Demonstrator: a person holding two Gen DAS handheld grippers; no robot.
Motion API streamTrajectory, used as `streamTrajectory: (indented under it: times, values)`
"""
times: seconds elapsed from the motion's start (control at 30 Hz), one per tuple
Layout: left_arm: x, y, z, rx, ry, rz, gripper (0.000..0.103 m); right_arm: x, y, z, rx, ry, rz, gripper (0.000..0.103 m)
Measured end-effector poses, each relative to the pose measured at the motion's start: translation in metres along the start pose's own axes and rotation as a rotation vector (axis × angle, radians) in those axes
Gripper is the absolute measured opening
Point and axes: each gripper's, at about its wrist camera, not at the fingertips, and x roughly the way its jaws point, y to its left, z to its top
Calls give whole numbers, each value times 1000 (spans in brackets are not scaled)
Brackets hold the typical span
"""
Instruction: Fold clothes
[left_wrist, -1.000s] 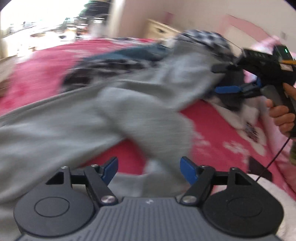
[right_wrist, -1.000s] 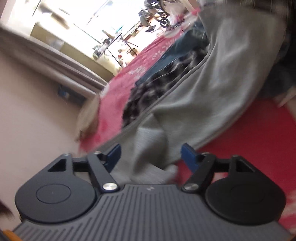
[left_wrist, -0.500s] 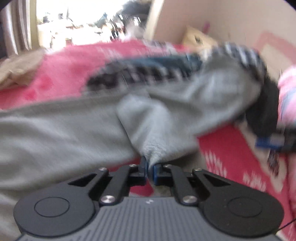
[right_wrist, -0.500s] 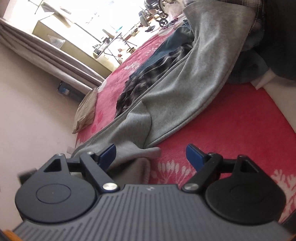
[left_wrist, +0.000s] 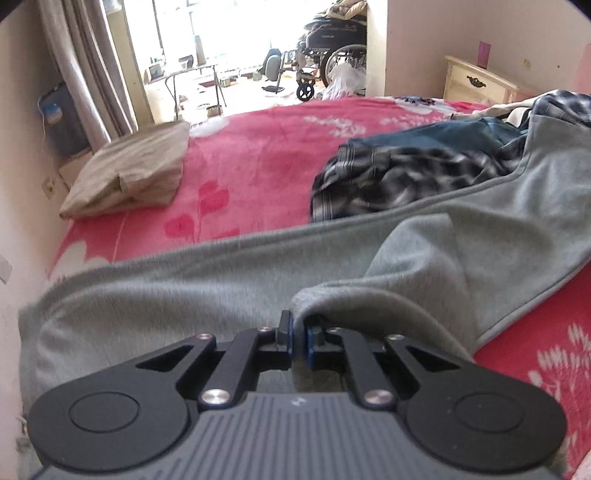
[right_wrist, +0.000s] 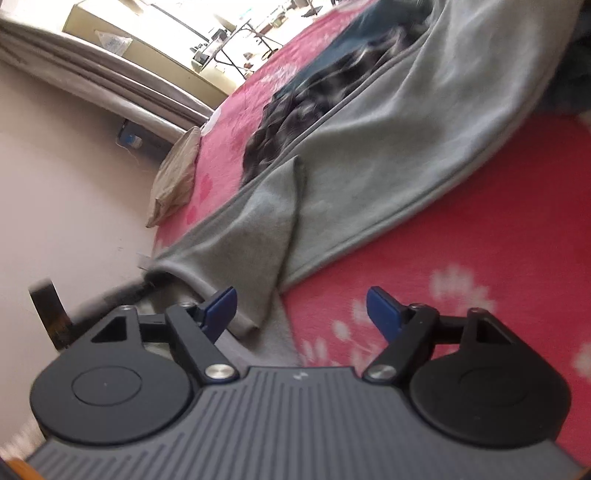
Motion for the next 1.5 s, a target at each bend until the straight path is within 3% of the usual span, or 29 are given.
streamTrajectory:
  times: [0.2, 0.33, 0.47, 0.6, 0.73, 1.0, 1.1, 1.13, 1.23, 1.37, 1.5]
  values:
    - [14, 12, -23, -46, 29, -29, 8, 69, -13, 19, 328, 85, 172, 71]
    - [19, 21, -35, -79, 34, -50, 9, 111, -14, 8, 514, 215, 224, 70]
    - [24, 26, -45, -98, 38, -67, 9, 128, -9, -11, 593, 313, 213, 72]
    - [30, 28, -53, -117, 36, -77, 9, 141, -3, -19, 553, 345, 130, 72]
    - [29, 32, -57, -132, 20, -94, 10, 153, 10, -19, 560, 340, 186, 72]
    - [27, 35, -61, -127, -4, -114, 10, 159, 18, 5, 510, 214, 173, 71]
    - [24, 33, -61, -100, -16, -107, 10, 163, 17, 16, 492, 134, 200, 67]
    - [23, 32, -61, -91, -21, -105, 11, 167, 16, 19, 500, 124, 215, 62]
    - [20, 29, -61, -65, -33, -98, 21, 176, 15, 28, 527, 101, 268, 56]
    - [9, 21, -58, 25, -82, -93, 49, 176, 41, 48, 395, 71, 391, 57]
    - [-3, -2, -53, 228, -140, -127, 53, 183, 60, 70, 349, 79, 403, 57]
